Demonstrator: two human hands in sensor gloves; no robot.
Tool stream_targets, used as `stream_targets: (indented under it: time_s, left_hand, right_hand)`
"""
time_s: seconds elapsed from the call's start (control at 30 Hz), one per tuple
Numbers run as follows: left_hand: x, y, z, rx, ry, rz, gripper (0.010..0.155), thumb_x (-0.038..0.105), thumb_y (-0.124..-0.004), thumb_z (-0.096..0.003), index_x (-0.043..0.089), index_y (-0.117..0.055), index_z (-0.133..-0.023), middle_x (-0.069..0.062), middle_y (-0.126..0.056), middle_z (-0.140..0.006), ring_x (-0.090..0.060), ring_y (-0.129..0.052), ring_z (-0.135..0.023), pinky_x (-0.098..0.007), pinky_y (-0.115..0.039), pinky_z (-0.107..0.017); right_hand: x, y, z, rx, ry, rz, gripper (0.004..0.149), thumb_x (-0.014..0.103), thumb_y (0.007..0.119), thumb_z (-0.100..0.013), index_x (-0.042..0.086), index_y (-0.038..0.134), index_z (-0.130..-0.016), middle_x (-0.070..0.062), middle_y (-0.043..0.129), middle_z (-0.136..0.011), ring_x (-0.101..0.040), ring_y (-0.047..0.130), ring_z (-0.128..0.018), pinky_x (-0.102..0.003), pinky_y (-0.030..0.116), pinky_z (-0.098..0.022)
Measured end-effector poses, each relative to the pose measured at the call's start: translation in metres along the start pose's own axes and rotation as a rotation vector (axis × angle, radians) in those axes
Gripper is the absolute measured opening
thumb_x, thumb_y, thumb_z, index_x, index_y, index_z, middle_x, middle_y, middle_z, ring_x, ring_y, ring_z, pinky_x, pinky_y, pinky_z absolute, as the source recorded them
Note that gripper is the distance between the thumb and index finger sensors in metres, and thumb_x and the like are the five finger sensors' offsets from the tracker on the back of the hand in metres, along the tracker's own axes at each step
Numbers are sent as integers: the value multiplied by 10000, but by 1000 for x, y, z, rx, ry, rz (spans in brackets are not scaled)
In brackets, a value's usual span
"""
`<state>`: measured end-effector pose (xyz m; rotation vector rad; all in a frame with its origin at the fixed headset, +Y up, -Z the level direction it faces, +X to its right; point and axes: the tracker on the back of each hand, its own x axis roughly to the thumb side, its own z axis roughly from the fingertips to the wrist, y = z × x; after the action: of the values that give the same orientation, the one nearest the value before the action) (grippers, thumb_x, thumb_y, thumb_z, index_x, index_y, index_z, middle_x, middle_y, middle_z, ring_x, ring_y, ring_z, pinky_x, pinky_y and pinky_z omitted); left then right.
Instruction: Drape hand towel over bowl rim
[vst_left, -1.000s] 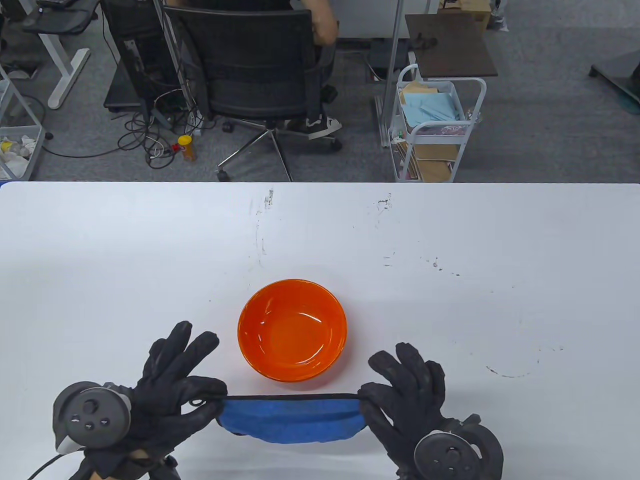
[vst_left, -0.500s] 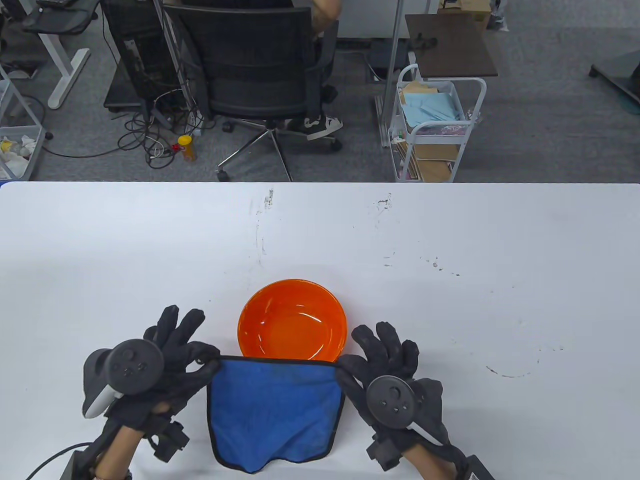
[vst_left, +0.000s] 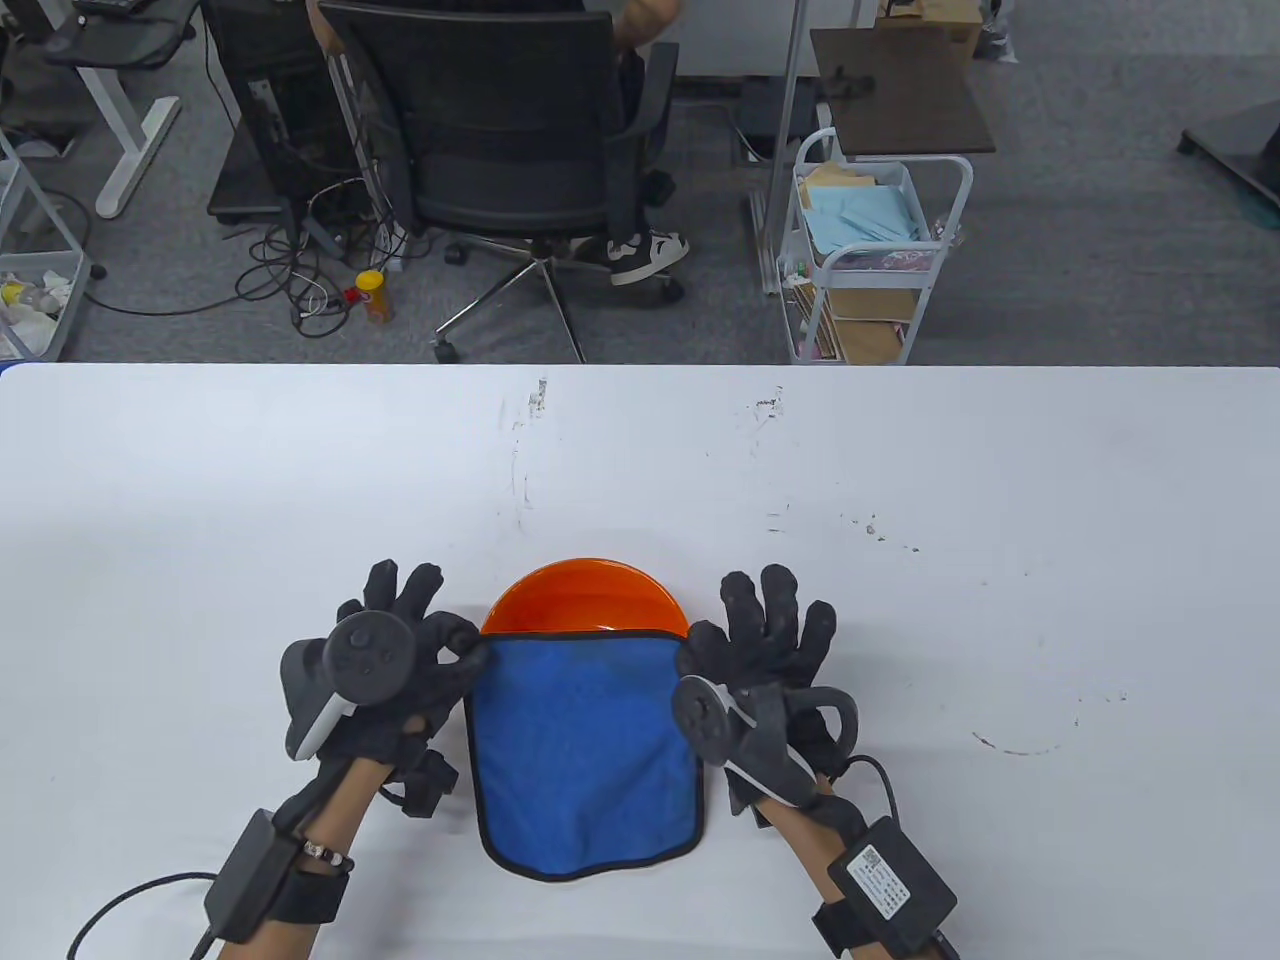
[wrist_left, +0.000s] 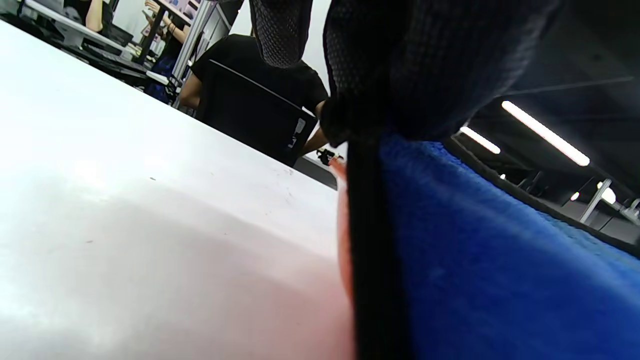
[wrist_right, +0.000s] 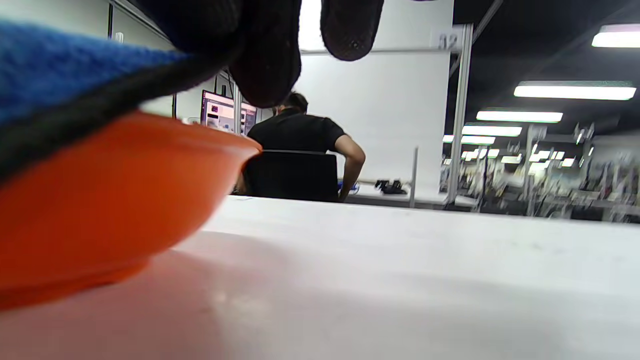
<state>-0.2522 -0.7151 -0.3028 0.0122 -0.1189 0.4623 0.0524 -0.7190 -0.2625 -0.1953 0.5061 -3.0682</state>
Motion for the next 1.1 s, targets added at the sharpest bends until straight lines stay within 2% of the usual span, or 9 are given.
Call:
stream_targets:
  time_s: [0.23, 0.43, 0.5, 0.57, 0.63, 0.77, 0.9, 1.0, 1.1]
  left_hand:
    - [18, -7, -16, -41, 85, -202, 395, 450, -913, -489, 209, -847, -795, -145, -471, -1218, -471, -252, -1129, -736, -176, -711]
    - [28, -18, -27, -17, 170, -270, 611, 452, -901, -484, 95, -698, -936, -188, -343, -1220, -500, -202, -1110, -727, -186, -717]
    - [30, -21, -28, -20, 178, -273, 618, 445, -893, -492, 88, -691, -954, -189, -347, -1218, -502, -198, -1108, -727, -183, -715]
    - [30, -21, -28, -21, 168, -261, 729, 452, -884, -498, 70, -612, -1056, -194, -323, -1221, -507, -186, -1105, -728, -177, -714]
    - [30, -19, -25, -9, 159, -242, 788, 481, -871, -500, 75, -560, -1100, -200, -310, -1222, -511, -182, -1102, -729, -176, -710]
    - [27, -2, -11, 13, 113, -71, 845, 538, -818, -516, 79, -480, -1139, -200, -277, -1223, -514, -160, -1095, -734, -157, -698]
    - [22, 27, 13, 9, 56, -34, 859, 594, -750, -545, 139, -381, -1173, -147, -187, -1237, -471, -76, -1098, -737, -112, -689]
    - [13, 45, 34, -42, 31, -72, 842, 609, -689, -573, 183, -298, -1186, -83, -107, -1233, -380, 15, -1082, -703, -59, -684]
    - [2, 50, 55, -131, 39, -85, 847, 622, -638, -588, 213, -195, -1183, -50, -22, -1215, -342, 71, -1066, -679, -11, -675]
  right_hand:
    - [17, 10, -12, 47, 56, 49, 446, 457, 711, -576, 157, 730, -906, -218, 457, -1152, -595, 277, -1057, -821, 194, -619]
    - [28, 17, -29, 136, 105, 92, 515, 430, 718, -578, 116, 620, -975, -244, 374, -1157, -606, 235, -1047, -821, 168, -612]
    - [29, 19, -32, 176, 108, 90, 579, 433, 706, -584, 98, 550, -1030, -257, 308, -1169, -616, 191, -1043, -824, 147, -606]
    - [29, 19, -34, 182, 116, 97, 603, 437, 690, -591, 89, 521, -1053, -254, 278, -1175, -614, 173, -1046, -822, 142, -609]
    - [27, 19, -35, 196, 116, 96, 623, 446, 678, -593, 81, 504, -1068, -258, 268, -1176, -615, 170, -1045, -822, 142, -608]
    - [14, 9, -33, 195, 130, -40, 676, 504, 607, -598, 63, 472, -1092, -275, 258, -1175, -633, 163, -1033, -828, 139, -592]
    - [-13, -20, -20, 25, 160, -231, 667, 504, 594, -600, 51, 509, -1081, -276, 322, -1169, -640, 202, -1033, -835, 151, -584]
    - [-31, -40, 0, -21, 104, -201, 689, 504, 583, -604, 56, 461, -1113, -257, 345, -1177, -601, 241, -1067, -822, 200, -622]
    - [-47, -50, 22, 30, 83, -186, 690, 492, 538, -620, 88, 363, -1151, -235, 279, -1198, -564, 176, -1084, -804, 192, -643]
